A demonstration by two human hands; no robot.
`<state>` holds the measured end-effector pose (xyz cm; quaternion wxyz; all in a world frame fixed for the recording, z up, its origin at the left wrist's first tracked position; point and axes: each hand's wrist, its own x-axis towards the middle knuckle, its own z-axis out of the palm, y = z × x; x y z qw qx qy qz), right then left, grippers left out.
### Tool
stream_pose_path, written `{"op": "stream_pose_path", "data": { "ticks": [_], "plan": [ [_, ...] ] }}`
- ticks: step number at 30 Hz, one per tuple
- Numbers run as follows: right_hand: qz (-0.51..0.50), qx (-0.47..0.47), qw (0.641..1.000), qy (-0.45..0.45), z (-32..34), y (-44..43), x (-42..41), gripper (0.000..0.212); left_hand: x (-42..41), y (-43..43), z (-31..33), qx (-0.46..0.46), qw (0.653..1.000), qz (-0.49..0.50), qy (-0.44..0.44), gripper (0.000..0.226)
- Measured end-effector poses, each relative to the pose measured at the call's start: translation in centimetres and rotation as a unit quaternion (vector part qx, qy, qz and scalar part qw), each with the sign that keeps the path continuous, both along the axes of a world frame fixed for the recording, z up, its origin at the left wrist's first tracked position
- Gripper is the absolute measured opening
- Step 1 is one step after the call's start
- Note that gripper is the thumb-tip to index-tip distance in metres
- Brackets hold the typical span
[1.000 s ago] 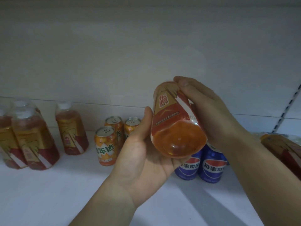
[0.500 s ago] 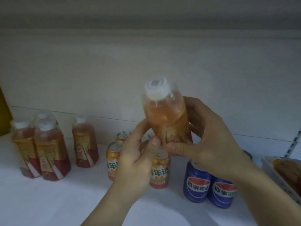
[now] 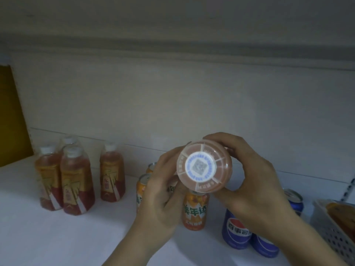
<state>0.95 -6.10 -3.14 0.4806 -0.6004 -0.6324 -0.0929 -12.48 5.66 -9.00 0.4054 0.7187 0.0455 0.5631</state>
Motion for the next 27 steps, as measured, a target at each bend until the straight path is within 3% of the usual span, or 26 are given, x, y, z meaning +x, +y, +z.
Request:
{"op": "stream_pose_path", "data": {
  "ticks": [2,5,7,13,17,20,24,27],
  "plan": [
    [0.032,0.008,0.998,0.055,0.2,-0.3,-0.8,0.081,-0.8,0.1,0.2,-0.021,0.998,-0.051,0.024,0.048],
    [0.097,0.007,0.984,0.151,0.6,-0.1,-2.3,0.076,-2.0,-0.4,0.7,-0.036,0.987,-0.123,0.098,0.095],
    [0.119,0.000,0.977,0.177,1.0,0.5,-3.1,0.075,-2.4,-0.6,0.9,-0.075,0.980,-0.149,0.107,0.113],
    [0.143,-0.031,0.979,0.141,6.4,3.4,-3.7,0.083,-4.0,1.0,1.4,-0.118,0.988,-0.091,0.036,0.100],
    [0.168,-0.130,0.977,0.027,12.0,5.2,-4.1,0.087,-5.8,2.0,1.7,-0.110,0.990,-0.082,0.029,0.099],
    [0.185,-0.210,0.958,-0.057,14.1,7.1,-5.3,0.074,-7.3,3.3,1.5,-0.111,0.990,-0.079,0.036,0.099],
    [0.211,-0.220,0.951,-0.056,13.5,10.0,-7.4,0.064,-9.3,5.0,0.9,-0.135,0.989,-0.061,0.020,0.098],
    [0.216,-0.206,0.953,-0.052,13.1,12.2,-8.8,0.060,-10.5,6.4,0.6,-0.186,0.982,-0.007,-0.038,0.104]
  ]
}}
